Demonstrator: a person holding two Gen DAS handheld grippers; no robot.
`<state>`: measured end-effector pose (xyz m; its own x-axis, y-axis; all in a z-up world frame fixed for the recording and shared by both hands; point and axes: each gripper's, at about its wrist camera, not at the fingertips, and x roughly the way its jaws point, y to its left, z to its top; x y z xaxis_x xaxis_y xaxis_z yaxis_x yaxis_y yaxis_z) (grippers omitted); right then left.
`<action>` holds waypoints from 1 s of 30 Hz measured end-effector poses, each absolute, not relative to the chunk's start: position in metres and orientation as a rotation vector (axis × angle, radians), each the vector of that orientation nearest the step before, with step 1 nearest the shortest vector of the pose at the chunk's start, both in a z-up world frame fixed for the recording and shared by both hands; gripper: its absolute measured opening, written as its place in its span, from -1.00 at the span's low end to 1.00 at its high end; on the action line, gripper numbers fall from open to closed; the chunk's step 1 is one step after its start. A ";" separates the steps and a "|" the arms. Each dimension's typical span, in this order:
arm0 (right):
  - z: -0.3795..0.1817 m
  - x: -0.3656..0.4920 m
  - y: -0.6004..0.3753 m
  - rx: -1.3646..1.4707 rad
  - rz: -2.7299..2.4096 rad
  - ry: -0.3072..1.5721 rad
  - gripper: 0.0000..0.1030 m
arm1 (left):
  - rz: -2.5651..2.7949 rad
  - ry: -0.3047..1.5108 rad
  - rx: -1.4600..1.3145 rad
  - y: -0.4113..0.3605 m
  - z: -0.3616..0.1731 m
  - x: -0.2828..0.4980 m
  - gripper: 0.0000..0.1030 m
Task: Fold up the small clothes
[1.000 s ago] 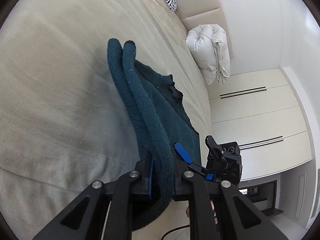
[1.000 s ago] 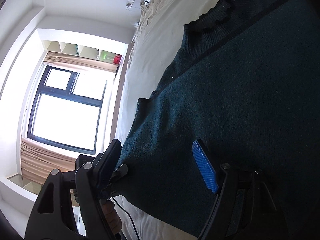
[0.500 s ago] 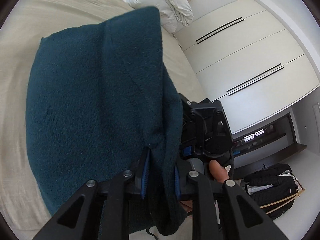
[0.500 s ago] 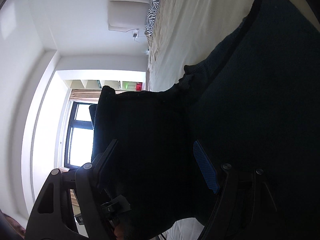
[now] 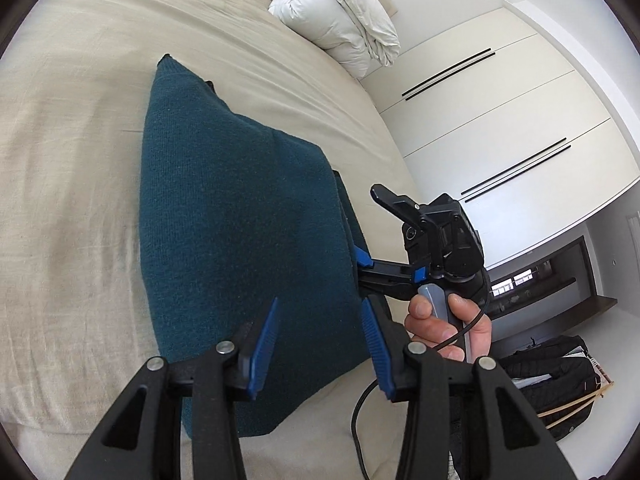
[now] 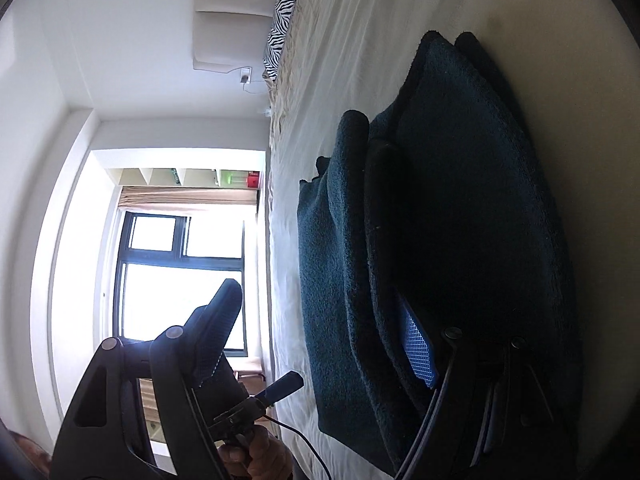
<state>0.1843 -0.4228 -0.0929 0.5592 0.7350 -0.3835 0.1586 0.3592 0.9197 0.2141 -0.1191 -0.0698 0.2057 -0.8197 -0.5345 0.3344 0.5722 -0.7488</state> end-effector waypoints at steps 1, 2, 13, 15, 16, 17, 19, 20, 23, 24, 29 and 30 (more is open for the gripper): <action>-0.089 0.190 -0.417 1.115 0.433 0.968 0.43 | -0.859 1.086 -0.541 -0.116 -0.076 0.210 -0.13; -0.086 0.195 -0.409 1.055 0.406 1.002 0.38 | -0.858 1.089 -0.539 -0.114 -0.079 0.210 -0.13; -0.068 0.209 -0.422 0.860 0.268 1.095 -0.77 | -0.850 1.070 -0.514 -0.119 -0.074 0.211 -0.03; -0.058 0.198 -0.439 0.851 0.256 1.100 -0.77 | -0.860 1.060 -0.499 -0.122 -0.069 0.208 -0.03; -0.056 0.197 -0.444 0.848 0.253 1.102 -0.77 | -0.866 1.057 -0.487 -0.126 -0.067 0.207 -0.03; -0.055 0.196 -0.448 0.849 0.250 1.107 -0.77 | -0.870 1.055 -0.475 -0.131 -0.065 0.207 -0.03; -0.053 0.195 -0.459 0.851 0.239 1.101 -0.77 | -0.882 1.051 -0.453 -0.141 -0.064 0.205 -0.03; -0.052 0.193 -0.465 0.853 0.237 1.097 -0.77 | -0.890 1.050 -0.443 -0.146 -0.063 0.205 -0.03; -0.054 0.190 -0.475 0.865 0.236 1.102 -0.77 | -0.900 1.057 -0.417 -0.158 -0.063 0.206 -0.03; -0.055 0.187 -0.479 0.868 0.230 1.105 -0.77 | -0.900 1.061 -0.412 -0.161 -0.064 0.206 -0.03; -0.076 0.186 -0.501 0.935 0.199 1.095 -0.77 | -0.880 1.113 -0.393 -0.173 -0.084 0.214 -0.03; -0.081 0.183 -0.505 0.957 0.205 1.091 -0.77 | -0.872 1.125 -0.393 -0.173 -0.089 0.216 -0.03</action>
